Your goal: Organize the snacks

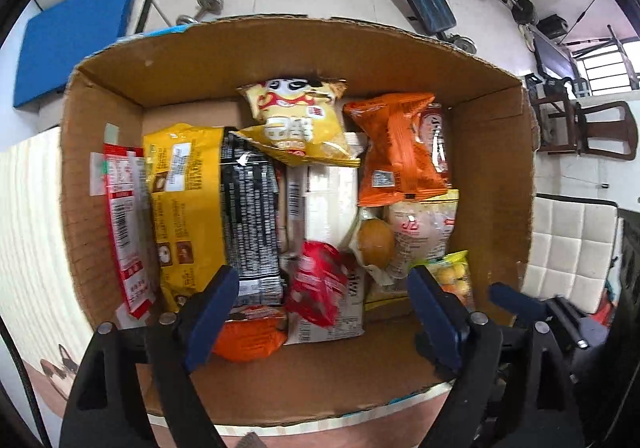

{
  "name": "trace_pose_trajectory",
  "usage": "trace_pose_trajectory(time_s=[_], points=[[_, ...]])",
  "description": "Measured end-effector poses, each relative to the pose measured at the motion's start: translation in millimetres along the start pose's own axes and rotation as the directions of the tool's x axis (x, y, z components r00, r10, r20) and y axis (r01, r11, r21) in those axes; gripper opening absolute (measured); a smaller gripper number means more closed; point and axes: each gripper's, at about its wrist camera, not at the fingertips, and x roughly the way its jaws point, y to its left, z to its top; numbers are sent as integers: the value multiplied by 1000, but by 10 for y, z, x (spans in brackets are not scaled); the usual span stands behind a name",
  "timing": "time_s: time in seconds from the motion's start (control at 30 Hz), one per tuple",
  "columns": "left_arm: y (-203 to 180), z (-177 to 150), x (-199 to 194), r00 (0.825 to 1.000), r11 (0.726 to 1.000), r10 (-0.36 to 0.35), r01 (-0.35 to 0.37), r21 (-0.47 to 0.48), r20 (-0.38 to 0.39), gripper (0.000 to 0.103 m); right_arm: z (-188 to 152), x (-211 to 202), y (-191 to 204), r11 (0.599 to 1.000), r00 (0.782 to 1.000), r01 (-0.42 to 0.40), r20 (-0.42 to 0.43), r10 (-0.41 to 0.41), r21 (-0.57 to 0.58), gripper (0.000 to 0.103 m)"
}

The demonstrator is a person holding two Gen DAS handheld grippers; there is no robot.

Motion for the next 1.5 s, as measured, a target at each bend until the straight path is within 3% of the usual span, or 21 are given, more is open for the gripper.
trace_pose_trajectory(time_s=[0.1, 0.37, 0.63, 1.07, 1.27, 1.5], points=[[26, -76, -22, 1000, 1000, 27, -27, 4, 15, 89, -44, -27, -30, 999, 999, 49, 23, -49, -2, 93], [135, -393, -168, 995, 998, 60, -58, -22, 79, 89, -244, -215, -59, 998, 993, 61, 99, -62, 9, 93], [188, -887, -483, 968, 994, 108, -100, -44, 225, 89, -687, -486, 34, 997, 973, 77, 220, -75, 3, 93], [143, -1821, -1066, 878, 984, 177, -171, -55, 445, 89, -1606, -1015, 222, 993, 911, 118, 401, -99, -24, 93], [71, -2192, -1281, 830, 978, 203, -203, -56, 520, 89, -1995, -1238, 246, 993, 886, 115, 454, -92, -23, 93], [-53, -2665, -1533, 788, 975, 202, -219, -43, 581, 89, -2448, -1524, 301, 992, 854, 120, 513, -89, -28, 93]])
